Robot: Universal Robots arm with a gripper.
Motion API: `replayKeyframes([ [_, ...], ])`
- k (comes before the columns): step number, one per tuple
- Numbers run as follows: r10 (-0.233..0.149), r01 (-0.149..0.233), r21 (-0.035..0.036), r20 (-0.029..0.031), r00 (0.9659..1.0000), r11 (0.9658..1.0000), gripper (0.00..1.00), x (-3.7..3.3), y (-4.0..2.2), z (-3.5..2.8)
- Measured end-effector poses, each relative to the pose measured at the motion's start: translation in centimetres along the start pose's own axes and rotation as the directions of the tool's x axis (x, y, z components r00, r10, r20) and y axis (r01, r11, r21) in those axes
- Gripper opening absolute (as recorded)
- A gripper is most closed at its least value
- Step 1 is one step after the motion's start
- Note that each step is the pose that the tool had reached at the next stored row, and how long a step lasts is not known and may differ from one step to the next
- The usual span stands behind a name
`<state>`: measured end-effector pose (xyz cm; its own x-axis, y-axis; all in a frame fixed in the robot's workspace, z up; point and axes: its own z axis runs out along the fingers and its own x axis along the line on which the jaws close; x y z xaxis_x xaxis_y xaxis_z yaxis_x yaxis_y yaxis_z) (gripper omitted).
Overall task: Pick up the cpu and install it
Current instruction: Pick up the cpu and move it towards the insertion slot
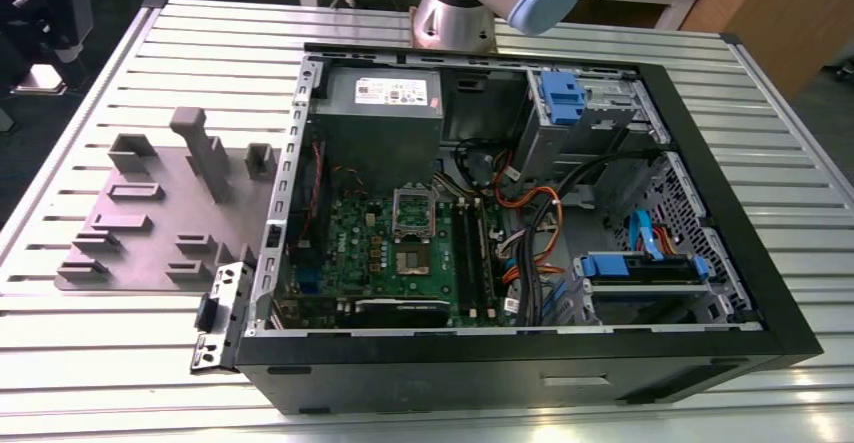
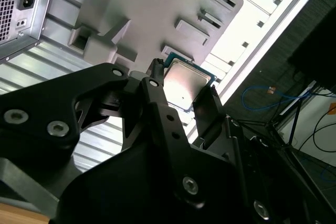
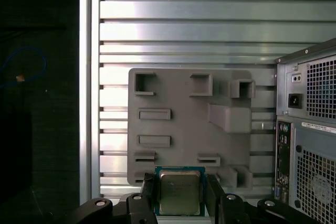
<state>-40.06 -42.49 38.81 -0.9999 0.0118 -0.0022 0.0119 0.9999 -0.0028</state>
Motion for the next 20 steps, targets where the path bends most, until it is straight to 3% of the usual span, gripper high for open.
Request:
replayKeyframes([
  [20,0.000,0.000,0.0001,-0.0002,1.0000,1.0000,0.47,-0.78,-0.10,0.00],
])
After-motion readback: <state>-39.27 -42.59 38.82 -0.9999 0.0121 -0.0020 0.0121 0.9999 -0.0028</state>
